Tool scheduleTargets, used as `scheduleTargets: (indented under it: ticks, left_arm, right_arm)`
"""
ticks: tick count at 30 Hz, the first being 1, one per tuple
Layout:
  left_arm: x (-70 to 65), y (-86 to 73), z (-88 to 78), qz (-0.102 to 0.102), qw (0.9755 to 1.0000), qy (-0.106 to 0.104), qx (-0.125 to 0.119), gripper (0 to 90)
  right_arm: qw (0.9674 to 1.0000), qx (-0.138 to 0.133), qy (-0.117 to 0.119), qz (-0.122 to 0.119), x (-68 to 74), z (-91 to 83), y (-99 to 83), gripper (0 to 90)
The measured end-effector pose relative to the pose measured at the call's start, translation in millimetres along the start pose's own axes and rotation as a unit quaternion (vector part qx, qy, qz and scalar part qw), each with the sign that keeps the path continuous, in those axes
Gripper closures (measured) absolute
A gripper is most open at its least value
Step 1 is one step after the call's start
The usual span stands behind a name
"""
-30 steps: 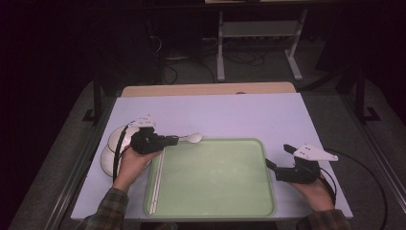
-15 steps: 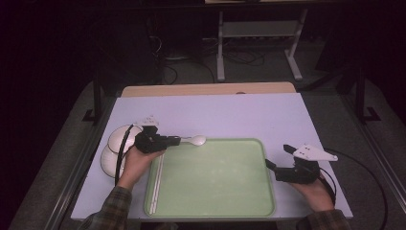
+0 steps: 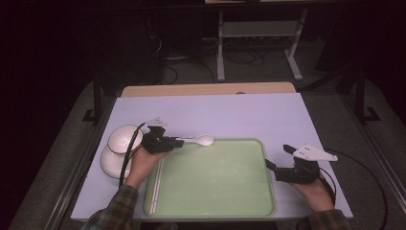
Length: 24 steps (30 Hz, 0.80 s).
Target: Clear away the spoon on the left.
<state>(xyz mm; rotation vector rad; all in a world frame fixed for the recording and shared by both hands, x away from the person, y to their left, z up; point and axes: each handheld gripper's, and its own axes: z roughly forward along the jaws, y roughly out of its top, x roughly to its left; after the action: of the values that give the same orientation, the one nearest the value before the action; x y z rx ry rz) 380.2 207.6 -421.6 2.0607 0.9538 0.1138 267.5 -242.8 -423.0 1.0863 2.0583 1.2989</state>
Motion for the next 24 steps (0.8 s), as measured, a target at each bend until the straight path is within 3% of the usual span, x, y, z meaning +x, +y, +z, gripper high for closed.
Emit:
scheduleTargets:
  ticks: [10, 24]
  left_arm:
    - [-0.4, -0.8, 10.3, 0.004, 0.9989, 0.037, 0.028, 64.9]
    - [-1.1, -0.6, 10.2, 0.006, 0.9983, 0.05, 0.032, 61.7]
  right_arm:
    - [1.0, 0.0, 0.0, 0.0, -0.2, 0.0, -0.1, 13.0]
    - [1.0, -0.001, 0.0, 0.0, -0.3, -0.3, -0.1, 12.9]
